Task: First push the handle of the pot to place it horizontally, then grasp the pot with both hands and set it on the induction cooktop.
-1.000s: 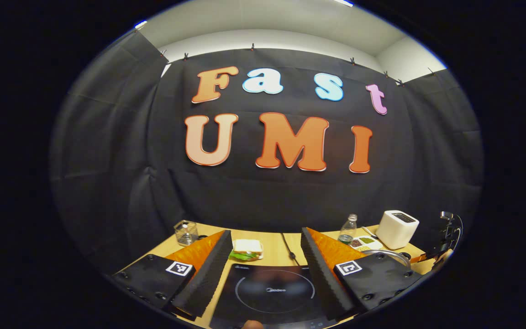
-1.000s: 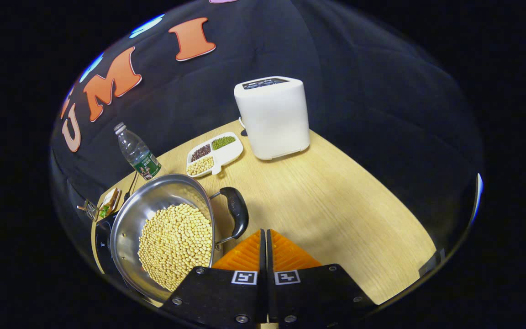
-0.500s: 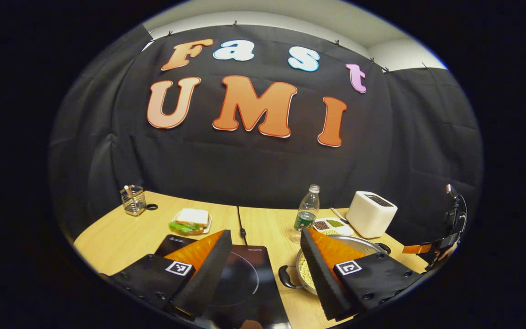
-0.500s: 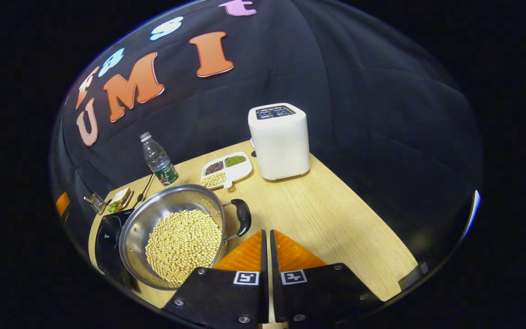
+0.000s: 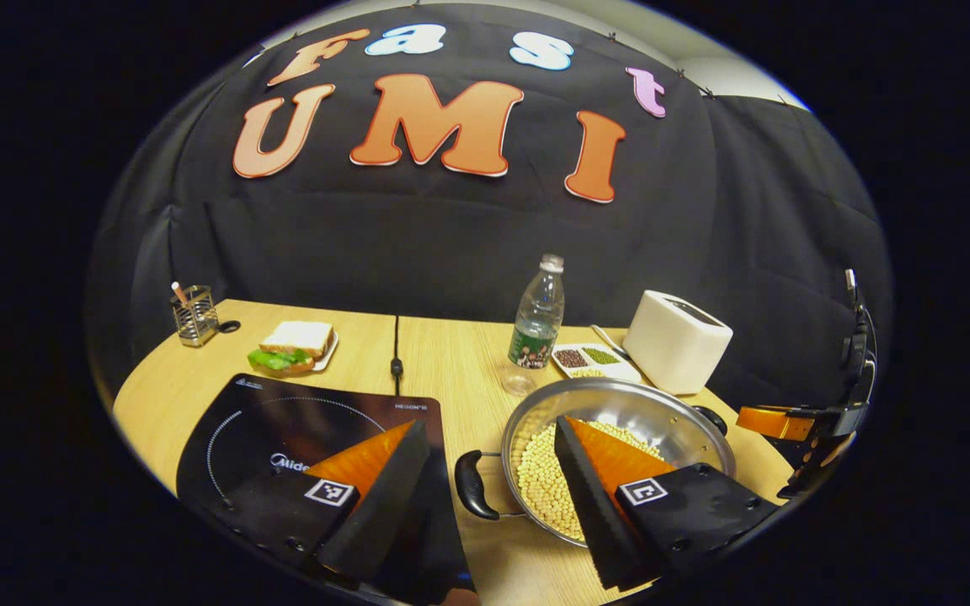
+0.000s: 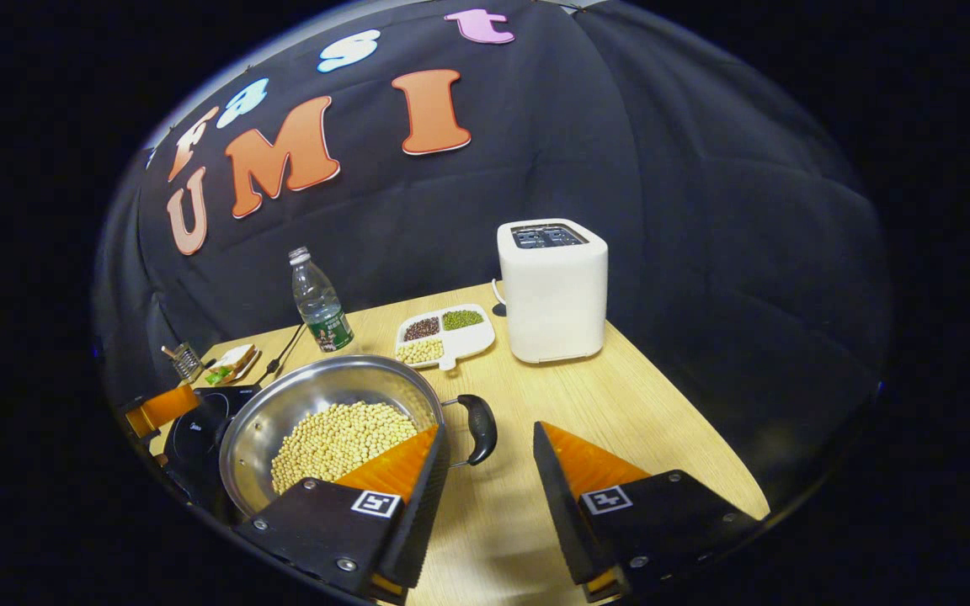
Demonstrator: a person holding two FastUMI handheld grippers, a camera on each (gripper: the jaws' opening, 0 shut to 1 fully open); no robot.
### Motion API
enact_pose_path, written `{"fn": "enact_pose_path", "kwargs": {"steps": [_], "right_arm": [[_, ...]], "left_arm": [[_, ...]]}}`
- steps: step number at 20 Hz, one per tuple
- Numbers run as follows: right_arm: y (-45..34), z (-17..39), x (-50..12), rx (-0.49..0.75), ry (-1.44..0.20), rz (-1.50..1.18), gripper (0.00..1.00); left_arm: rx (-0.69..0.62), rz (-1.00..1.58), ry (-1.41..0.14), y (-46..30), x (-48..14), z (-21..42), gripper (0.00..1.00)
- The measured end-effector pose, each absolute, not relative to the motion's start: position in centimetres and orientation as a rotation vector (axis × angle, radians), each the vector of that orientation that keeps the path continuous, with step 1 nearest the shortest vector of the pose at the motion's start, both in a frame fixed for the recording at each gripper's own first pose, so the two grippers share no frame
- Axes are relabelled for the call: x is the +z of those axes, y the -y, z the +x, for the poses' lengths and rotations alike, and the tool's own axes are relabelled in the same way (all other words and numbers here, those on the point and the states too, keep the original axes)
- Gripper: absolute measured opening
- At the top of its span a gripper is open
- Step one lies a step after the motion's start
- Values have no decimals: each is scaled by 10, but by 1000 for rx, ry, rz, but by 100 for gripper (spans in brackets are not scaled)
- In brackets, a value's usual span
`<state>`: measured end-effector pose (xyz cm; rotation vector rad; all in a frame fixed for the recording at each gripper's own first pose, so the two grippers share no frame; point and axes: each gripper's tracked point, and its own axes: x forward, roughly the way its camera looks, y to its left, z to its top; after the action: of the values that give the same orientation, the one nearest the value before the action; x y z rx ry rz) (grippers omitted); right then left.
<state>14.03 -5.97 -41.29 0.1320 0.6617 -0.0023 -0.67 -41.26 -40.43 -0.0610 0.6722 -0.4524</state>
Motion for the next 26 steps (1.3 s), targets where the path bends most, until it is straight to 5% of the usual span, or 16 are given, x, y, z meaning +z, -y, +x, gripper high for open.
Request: {"fn": "enact_pose_path", "kwargs": {"steps": [6,19,23,26], "right_arm": [[50,159,-426,25,-675,91,77],[39,173,-483,57,-839,103,77],[51,171,-486,48,-859,119,60],[61,170,-485,18,-856,160,55]], "left_arm": [[-468,-75,-777,425,-440,-16,99],[-476,-49,-922,443,-475,-21,99],[-509,-39,-986,460,-489,-22,100],[-503,-40,-1040,464,-506,-14,86]]}}
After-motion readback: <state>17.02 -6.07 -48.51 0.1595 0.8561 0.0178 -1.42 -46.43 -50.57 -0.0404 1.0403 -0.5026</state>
